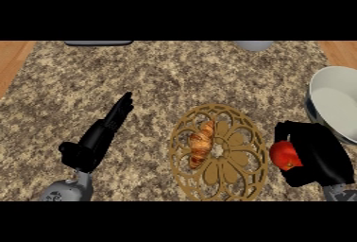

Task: Pick the tomato from the placemat and place it in the bowl

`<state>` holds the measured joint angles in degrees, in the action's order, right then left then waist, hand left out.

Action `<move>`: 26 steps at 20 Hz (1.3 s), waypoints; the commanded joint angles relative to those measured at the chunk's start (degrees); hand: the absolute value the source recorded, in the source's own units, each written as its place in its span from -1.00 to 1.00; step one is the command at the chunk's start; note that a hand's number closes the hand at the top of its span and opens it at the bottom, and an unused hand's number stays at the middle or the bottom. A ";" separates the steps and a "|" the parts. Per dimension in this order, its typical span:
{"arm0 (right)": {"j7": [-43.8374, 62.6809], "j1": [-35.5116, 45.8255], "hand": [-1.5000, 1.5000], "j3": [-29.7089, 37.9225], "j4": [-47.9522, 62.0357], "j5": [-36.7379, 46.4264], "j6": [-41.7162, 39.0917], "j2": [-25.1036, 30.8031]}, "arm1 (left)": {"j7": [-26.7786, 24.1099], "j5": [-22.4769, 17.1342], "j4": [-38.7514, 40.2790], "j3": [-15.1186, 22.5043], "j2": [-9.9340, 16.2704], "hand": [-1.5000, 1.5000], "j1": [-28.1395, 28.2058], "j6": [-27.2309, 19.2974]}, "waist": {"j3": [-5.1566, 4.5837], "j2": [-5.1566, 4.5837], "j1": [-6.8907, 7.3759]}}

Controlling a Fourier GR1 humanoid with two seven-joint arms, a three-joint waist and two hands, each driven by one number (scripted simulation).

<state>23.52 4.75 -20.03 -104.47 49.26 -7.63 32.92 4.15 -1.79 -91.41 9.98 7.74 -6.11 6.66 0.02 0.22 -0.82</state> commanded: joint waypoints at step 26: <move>-28.79 16.42 1.00 34.34 40.01 -6.18 19.32 4.82 | -0.87 1.21 2.98 -2.42 -0.31 0.00 -3.37 3.21 | 0.06 -0.77 1.96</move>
<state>2.17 18.35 12.35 -78.07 42.20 7.87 36.49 3.71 -0.28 -90.80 9.04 6.56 -7.37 8.80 0.03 -0.27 0.77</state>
